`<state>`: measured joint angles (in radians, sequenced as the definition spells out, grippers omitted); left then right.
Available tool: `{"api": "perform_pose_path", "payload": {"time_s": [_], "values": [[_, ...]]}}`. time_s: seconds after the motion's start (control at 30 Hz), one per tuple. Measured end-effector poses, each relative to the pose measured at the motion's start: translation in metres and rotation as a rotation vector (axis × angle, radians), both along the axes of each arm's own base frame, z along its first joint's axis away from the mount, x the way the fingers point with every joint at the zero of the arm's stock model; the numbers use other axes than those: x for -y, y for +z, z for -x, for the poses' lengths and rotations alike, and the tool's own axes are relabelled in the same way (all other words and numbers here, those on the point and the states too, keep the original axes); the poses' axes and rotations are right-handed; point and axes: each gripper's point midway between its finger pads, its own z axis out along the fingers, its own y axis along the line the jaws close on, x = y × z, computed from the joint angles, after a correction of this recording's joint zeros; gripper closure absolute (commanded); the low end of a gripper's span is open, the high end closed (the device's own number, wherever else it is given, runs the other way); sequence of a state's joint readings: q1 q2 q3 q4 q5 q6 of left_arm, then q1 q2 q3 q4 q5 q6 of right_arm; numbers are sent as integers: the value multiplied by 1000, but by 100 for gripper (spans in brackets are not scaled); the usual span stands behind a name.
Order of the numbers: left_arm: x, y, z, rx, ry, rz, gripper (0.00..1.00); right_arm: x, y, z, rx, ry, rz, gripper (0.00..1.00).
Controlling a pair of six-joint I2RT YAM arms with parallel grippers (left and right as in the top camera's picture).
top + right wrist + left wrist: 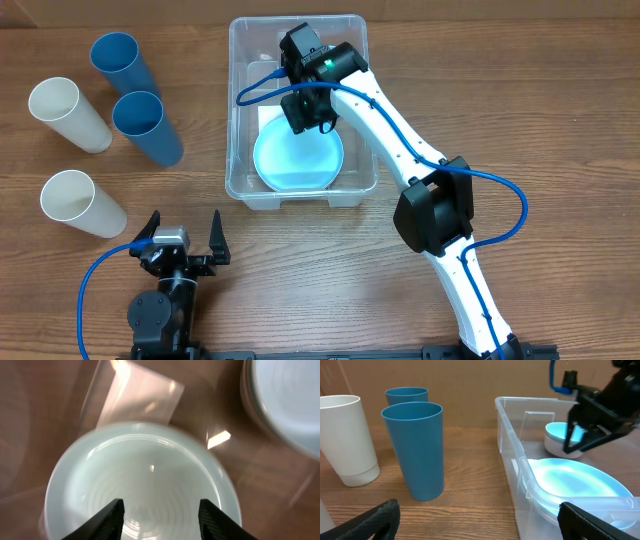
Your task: Pack container
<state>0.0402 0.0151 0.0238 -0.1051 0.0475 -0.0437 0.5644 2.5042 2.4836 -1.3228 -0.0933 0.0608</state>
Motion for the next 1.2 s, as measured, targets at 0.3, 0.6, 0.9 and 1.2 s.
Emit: {"api": "perform_pose_path", "payload": {"time_s": [0.3,0.6,0.9,1.2], "values": [[0,0,0,0,0,0,0,18,5,89,-284,-21,171,64],[0,0,0,0,0,0,0,-6,31,109,-281,-56,109,96],[0,0,0,0,0,0,0,2,66,111,-225,-158,77,96],[0,0,0,0,0,0,0,6,54,117,-274,-199,106,96]]}}
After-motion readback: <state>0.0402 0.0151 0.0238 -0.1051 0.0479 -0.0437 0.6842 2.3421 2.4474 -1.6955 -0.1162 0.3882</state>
